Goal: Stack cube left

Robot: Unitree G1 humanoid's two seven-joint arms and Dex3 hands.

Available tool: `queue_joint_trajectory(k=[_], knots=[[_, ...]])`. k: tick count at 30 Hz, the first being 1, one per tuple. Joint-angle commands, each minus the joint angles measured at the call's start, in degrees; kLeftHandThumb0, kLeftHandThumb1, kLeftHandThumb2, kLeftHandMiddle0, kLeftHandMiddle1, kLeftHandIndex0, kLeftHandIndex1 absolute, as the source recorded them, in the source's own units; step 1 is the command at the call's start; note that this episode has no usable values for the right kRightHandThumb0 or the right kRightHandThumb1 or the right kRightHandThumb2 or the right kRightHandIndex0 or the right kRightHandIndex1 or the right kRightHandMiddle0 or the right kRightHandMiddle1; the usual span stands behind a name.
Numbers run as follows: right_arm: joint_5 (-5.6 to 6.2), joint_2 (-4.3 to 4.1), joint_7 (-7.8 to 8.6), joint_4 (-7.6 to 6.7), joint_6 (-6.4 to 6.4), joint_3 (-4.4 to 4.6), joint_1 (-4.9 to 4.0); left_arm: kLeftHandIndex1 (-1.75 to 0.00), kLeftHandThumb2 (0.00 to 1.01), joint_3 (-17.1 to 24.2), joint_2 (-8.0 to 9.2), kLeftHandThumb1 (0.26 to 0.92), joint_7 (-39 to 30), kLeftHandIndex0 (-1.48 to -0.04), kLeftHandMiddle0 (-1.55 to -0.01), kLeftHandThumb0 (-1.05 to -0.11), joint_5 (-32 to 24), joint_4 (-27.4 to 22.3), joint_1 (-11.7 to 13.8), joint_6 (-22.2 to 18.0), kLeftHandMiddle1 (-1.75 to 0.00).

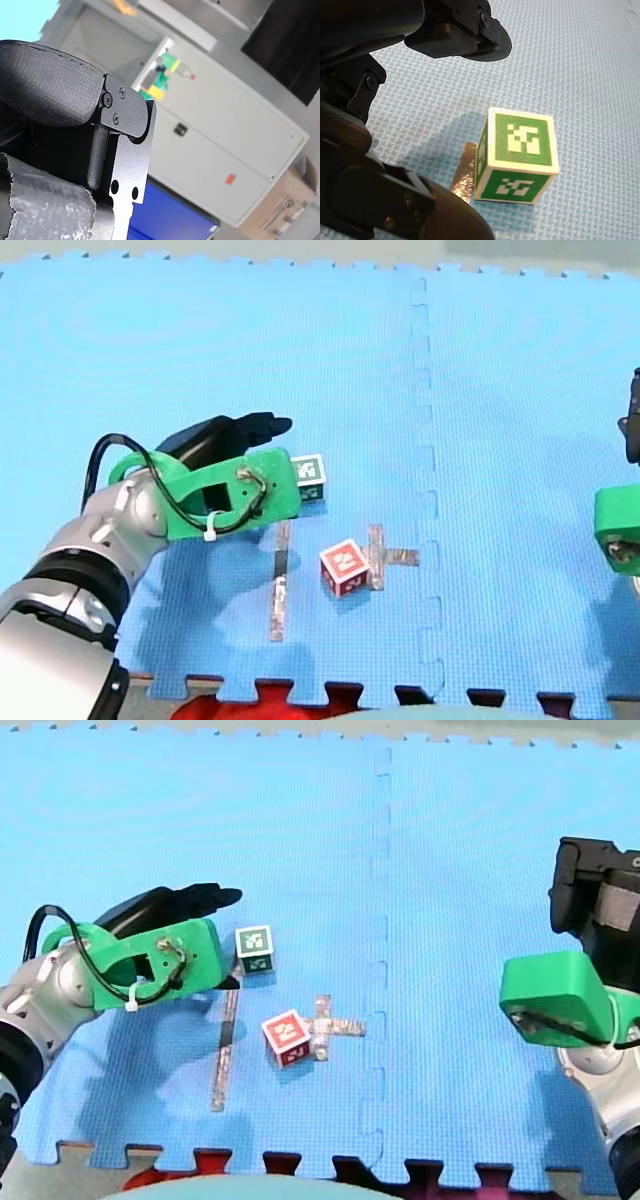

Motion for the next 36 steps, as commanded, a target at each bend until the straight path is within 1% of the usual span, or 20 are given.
queue_joint_trajectory(k=[1,2,4,12,15,20,26,29,30,34,36], knots=[[0.14,-0.28,-0.15,-0.22,0.11,-0.07,0.05,0.0,0.02,-0.65,0.34,0.727,0.59,-0.31,-0.75,-0.309,0.71,0.19,-0.44,0.26,-1.75],[0.15,-0.28,-0.15,-0.23,0.15,-0.07,0.04,0.0,0.02,-0.77,0.36,0.727,0.74,-0.31,-0.75,-0.339,0.91,0.2,-0.53,0.31,-1.75],[0.11,-0.23,-0.17,-0.31,0.31,-0.04,0.04,0.0,0.01,-0.93,0.39,0.727,1.05,-0.3,-0.75,-0.366,1.24,0.22,-0.62,0.4,-1.75],[0.01,-0.02,-0.25,-1.11,0.6,0.05,0.53,0.0,0.0,-1.3,0.29,0.718,1.76,-0.29,-0.76,-0.435,1.85,0.27,-0.78,1.01,-1.75],[0.09,0.01,-0.11,-1.58,0.65,0.0,0.82,0.0,0.0,-1.66,0.26,0.717,2.14,-0.29,-0.76,-0.451,2.13,0.25,-0.68,1.24,-1.75],[0.04,0.03,-0.11,-1.91,0.82,-0.02,1.01,0.0,0.0,-2.68,0.15,0.716,3.06,-0.29,-0.76,-0.47,3.09,0.3,-0.65,2.16,-1.75],[-0.08,0.01,-0.15,-2.41,0.97,0.01,1.39,-0.01,0.0,-2.86,-1.13,0.717,3.67,-0.3,-0.76,-0.471,3.08,0.33,-0.76,3.23,-1.75],[-0.07,-0.04,-0.15,-2.74,0.97,-0.04,1.74,-0.01,0.0,-2.36,-1.5,0.723,3.62,-0.32,-0.77,-0.539,2.51,0.34,-0.85,3.11,-1.75],[-0.04,-0.05,-0.12,-2.86,0.98,-0.07,1.85,-0.01,0.0,-2.19,-1.55,0.72,3.55,-0.34,-0.78,-0.575,2.32,0.34,-0.88,2.98,-1.75],[0.11,-0.08,0.09,-3.06,1.04,-0.17,2.06,-0.01,0.0,-1.73,-1.53,0.723,3.65,-0.36,-0.8,-0.663,1.92,0.29,-0.92,1.96,-1.75],[0.2,-0.08,0.18,-2.88,0.98,-0.22,2.02,-0.01,0.01,-1.71,-1.37,0.736,3.84,-0.37,-0.81,-0.74,1.89,0.27,-0.97,1.32,-1.75]])
